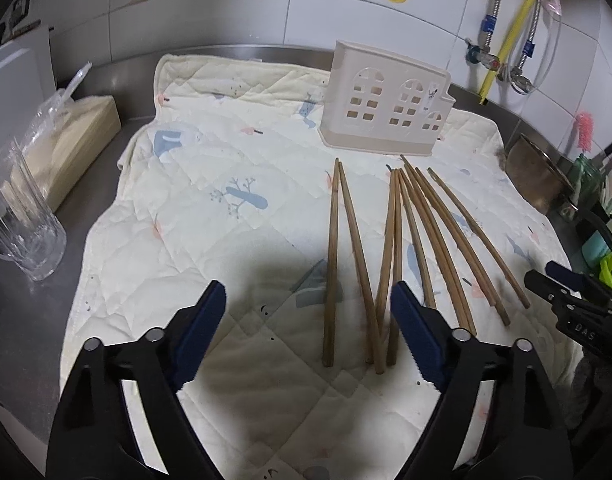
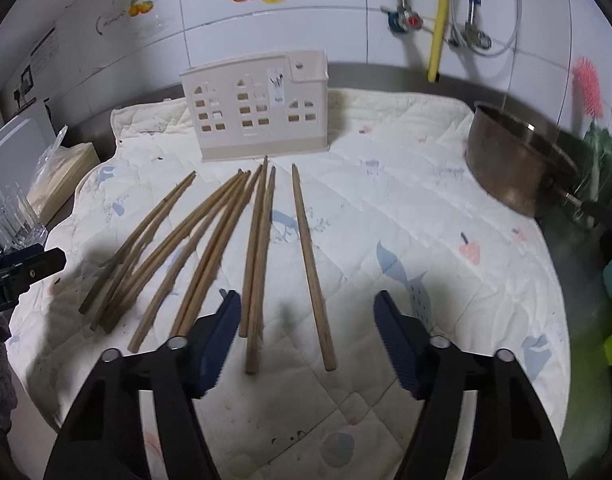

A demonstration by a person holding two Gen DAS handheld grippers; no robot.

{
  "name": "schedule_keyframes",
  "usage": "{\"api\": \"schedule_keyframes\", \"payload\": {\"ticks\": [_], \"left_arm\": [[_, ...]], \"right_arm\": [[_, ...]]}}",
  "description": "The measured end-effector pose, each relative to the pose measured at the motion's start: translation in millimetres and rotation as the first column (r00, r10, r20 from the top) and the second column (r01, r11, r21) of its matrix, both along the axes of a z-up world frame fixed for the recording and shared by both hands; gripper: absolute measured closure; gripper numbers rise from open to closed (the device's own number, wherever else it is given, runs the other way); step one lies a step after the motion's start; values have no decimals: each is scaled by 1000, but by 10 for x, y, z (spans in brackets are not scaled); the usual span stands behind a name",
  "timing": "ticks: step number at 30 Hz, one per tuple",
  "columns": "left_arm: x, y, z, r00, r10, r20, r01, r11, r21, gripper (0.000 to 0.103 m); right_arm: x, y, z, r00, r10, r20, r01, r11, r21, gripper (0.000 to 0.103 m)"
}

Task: Organize utensils
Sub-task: 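Lower the left tool and close it on one wooden chopstick while the right tool grasps another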

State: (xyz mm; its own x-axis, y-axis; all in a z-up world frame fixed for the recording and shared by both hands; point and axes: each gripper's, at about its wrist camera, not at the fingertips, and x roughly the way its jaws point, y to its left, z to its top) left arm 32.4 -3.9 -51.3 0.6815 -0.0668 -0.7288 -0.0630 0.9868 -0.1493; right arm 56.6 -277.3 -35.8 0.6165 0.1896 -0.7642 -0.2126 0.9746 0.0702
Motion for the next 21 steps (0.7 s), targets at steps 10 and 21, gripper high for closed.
{"api": "schedule_keyframes", "payload": {"ticks": [10, 21], "left_arm": [[135, -70, -164, 998, -39, -43, 39, 999, -6, 45], [336, -106, -262, 995, -66, -76, 65, 998, -17, 75]], "right_arm": [[129, -7, -141, 1000, 9, -29, -8, 999, 39, 66], [192, 15, -217, 999, 16, -44, -14, 999, 46, 74]]}}
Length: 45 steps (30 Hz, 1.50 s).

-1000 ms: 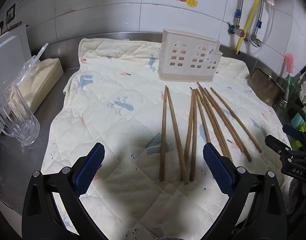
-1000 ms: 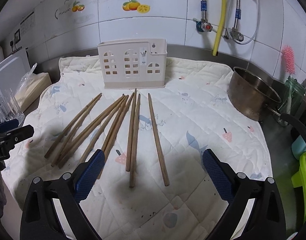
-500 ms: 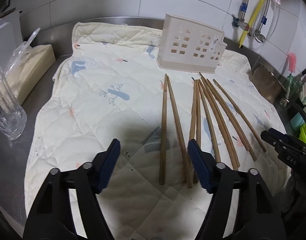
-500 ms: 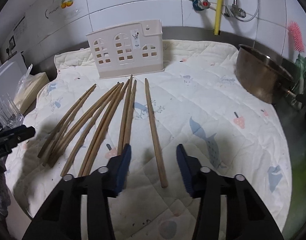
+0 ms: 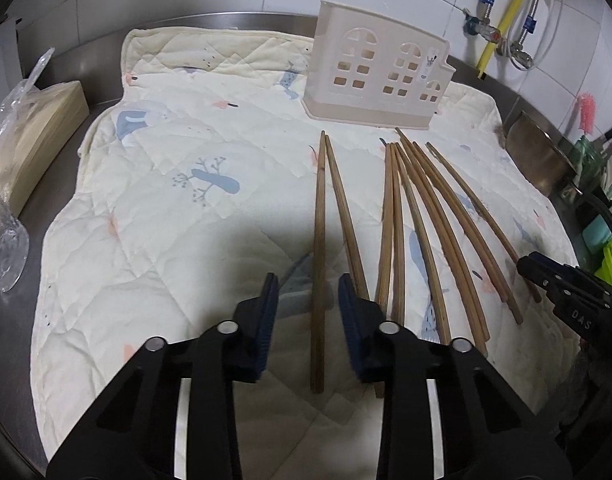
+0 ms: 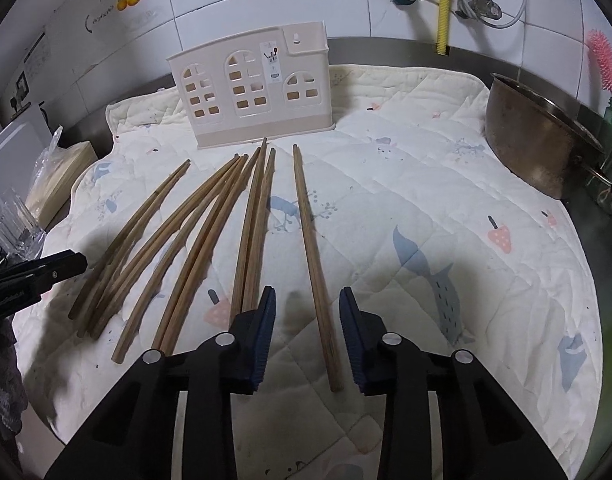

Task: Organize utensils
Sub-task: 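Lower the left tool and close it on one wooden chopstick while the right tool grasps another, then lift the left tool's chopstick upright toward the white holder while the right tool lifts its own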

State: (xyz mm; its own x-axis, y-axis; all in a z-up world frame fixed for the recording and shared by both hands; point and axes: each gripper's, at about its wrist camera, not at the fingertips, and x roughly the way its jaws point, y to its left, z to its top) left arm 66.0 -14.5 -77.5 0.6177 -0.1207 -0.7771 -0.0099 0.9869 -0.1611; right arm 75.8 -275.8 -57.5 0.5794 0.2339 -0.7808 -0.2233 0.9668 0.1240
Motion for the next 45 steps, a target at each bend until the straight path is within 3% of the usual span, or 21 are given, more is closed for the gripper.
{"api": "schedule_keyframes", "payload": {"ticks": [3, 9, 22, 25, 30, 36, 45], "left_arm": [[50, -31, -37, 1000, -12, -7, 12, 1000, -1, 84], [140, -50, -109, 1000, -21, -21, 21, 1000, -2, 91], [260, -39, -200, 999, -17, -46, 17, 1000, -13, 91], [273, -69, -197, 999, -23, -47, 24, 1000, 14, 91], [276, -47, -181, 999, -24, -40, 25, 1000, 9, 97], [197, 19, -56, 1000, -18, -13, 18, 1000, -4, 97], [65, 104, 419, 995, -32, 93, 30, 999, 24, 97]], "right_arm": [[6, -1, -12, 1000, -3, 0, 3, 1000, -3, 79], [30, -19, -48, 1000, -7, -6, 7, 1000, -8, 84], [89, 4, -131, 1000, 1, -18, -1, 1000, -30, 91], [103, 7, -147, 1000, 7, -15, -8, 999, -32, 91], [104, -27, -130, 1000, 1, -9, -1, 1000, -9, 95], [-3, 36, 131, 998, 15, 66, -15, 1000, -9, 96], [-9, 116, 764, 976, 52, 211, -51, 999, -10, 96]]}}
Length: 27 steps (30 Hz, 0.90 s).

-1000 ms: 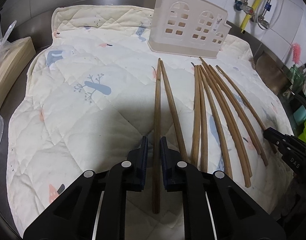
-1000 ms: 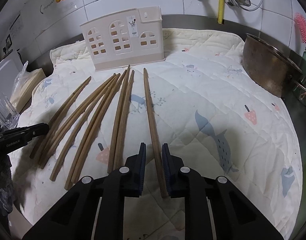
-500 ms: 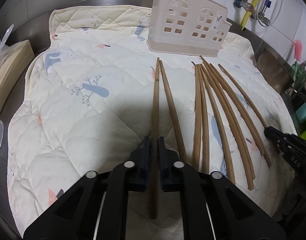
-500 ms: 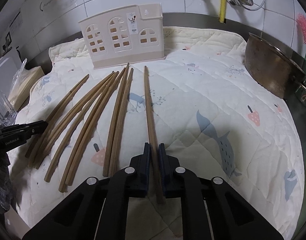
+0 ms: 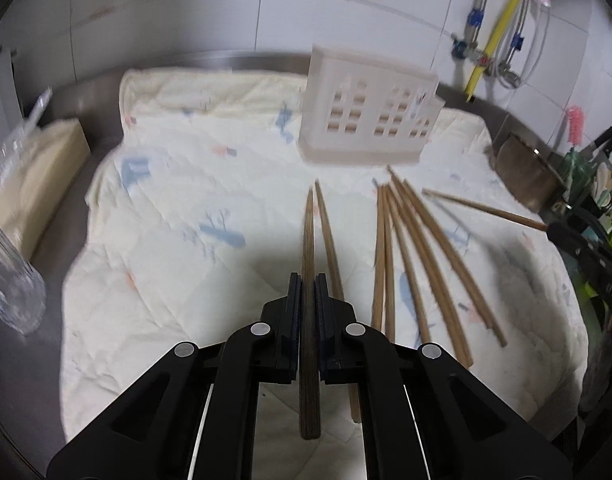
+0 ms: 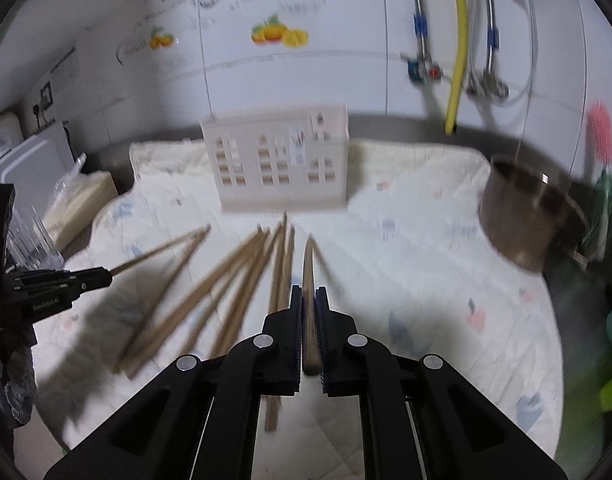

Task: Organize utensils
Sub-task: 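Lift the left tool's chopstick upright toward the white holder while the right tool lifts its own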

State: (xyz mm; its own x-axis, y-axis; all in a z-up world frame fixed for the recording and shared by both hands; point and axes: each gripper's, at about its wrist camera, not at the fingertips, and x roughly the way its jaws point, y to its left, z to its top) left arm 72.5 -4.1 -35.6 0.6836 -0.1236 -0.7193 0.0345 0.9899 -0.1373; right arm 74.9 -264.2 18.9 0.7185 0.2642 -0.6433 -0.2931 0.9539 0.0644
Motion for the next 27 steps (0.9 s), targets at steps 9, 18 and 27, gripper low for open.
{"api": "schedule_keyframes", "payload": {"ticks": [9, 18, 27], "left_arm": [[138, 52, 511, 998, -46, 49, 45, 999, 12, 97], [257, -27, 1022, 990, -100, 97, 93, 993, 67, 97], [317, -82, 1528, 978, -137, 155, 123, 987, 100, 97]], "right_arm": [[311, 102, 554, 995, 87, 45, -86, 996, -21, 96], [643, 44, 1001, 993, 104, 63, -102, 994, -30, 96], [821, -8, 1236, 991, 97, 96, -94, 995, -35, 96]]}}
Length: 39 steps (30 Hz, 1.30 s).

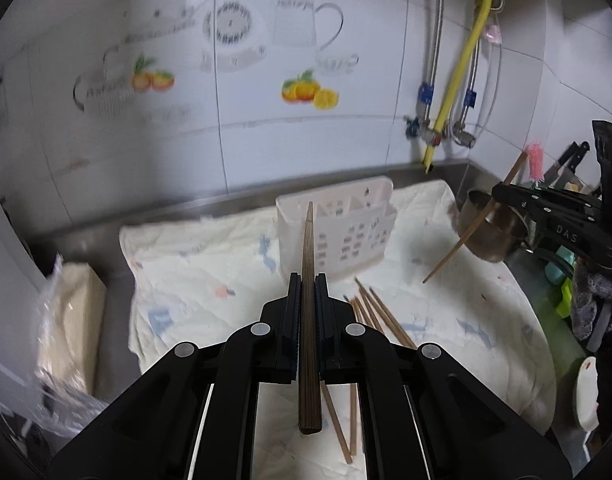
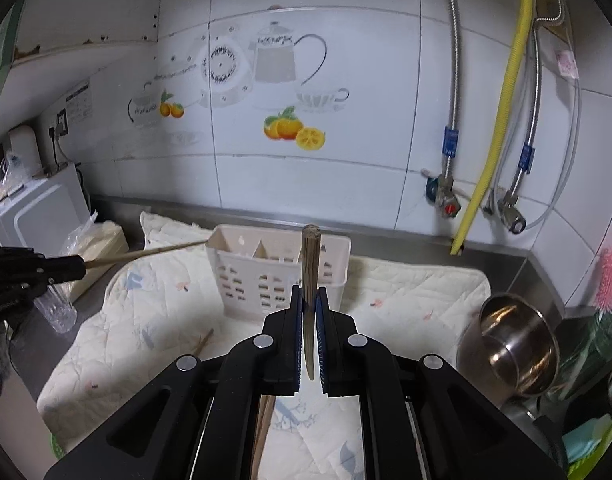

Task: Organize utensils
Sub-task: 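Lift the left tool's chopstick upright toward the white holder while the right tool lifts its own, then insert the left tool's chopstick into the holder and open it while the right tool does likewise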

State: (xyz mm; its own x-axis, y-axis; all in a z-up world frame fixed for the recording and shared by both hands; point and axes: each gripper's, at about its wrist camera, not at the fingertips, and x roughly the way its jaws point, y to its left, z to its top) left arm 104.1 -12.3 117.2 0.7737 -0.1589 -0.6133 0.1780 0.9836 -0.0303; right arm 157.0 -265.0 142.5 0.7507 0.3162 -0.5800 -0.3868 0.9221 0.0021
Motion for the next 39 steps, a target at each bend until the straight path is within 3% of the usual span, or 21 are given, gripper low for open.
{"api": "schedule_keyframes", "payload": {"ticks": [3, 9, 17, 22, 28, 39], "left_arm": [[136, -70, 93, 1000, -12, -14, 13, 999, 38, 97], [538, -180, 86, 993, -28, -119, 41, 993, 108, 97], [990, -173, 7, 959, -57, -277, 90, 990, 110, 97], [1258, -194, -46, 936, -51, -347, 102, 986, 130, 97], [1471, -234, -53, 928, -51, -370, 100, 988, 114, 97], [1501, -187, -24, 946, -68, -317, 83, 996, 34, 95]], "right_arm": [[68, 6, 130, 1000, -2, 28, 1, 1000, 11, 96], [264, 0, 398, 996, -24, 88, 22, 999, 34, 96], [673, 38, 585, 993, -52, 109, 42, 994, 97, 96], [967, 142, 464, 996, -62, 69, 55, 994, 95, 96], [1185, 253, 196, 998, -69, 14, 68, 996, 61, 96], [1393, 159, -158, 993, -100, -63, 104, 993, 56, 96]]}}
